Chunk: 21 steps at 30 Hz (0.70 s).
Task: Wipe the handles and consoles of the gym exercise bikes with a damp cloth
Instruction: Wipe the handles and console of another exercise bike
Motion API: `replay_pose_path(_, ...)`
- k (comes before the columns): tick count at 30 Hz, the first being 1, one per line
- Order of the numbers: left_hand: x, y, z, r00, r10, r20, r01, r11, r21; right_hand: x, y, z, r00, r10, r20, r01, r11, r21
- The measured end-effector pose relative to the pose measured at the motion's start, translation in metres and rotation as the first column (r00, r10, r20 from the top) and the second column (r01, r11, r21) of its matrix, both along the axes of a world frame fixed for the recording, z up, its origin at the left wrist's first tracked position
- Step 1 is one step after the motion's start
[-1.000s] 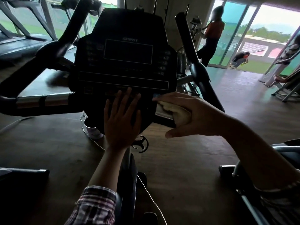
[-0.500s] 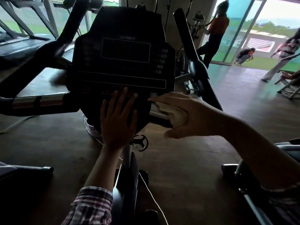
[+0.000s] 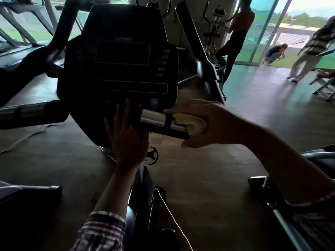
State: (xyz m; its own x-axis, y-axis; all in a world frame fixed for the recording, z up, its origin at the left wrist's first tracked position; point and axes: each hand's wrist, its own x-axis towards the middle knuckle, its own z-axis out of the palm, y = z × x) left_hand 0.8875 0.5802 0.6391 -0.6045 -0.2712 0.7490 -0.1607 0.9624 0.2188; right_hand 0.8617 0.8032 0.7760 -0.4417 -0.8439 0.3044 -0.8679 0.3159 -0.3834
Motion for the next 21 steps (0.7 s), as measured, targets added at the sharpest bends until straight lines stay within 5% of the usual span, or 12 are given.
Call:
replay_pose_path(4, 0.005, 0.018, -0.001, 0.998, 0.027, 0.054, -0.029, 0.999, 0.038, -0.004, 0.01, 0.001, 0.999, 0.035, 0.006, -0.035, 0.999, -0.039)
replay_pose_path(12, 0.005, 0.071, 0.001, 0.994, -0.052, -0.096, 0.064, 0.989, 0.13, -0.018, 0.038, 0.008, 0.994, 0.082, 0.078, -0.058, 0.96, -0.275)
replay_pose_path(21, -0.006, 0.148, -0.004, 0.984, -0.145, -0.106, 0.153, 0.986, 0.071, -0.027, 0.103, -0.009, 0.934, -0.03, 0.357, 0.248, 0.773, -0.584)
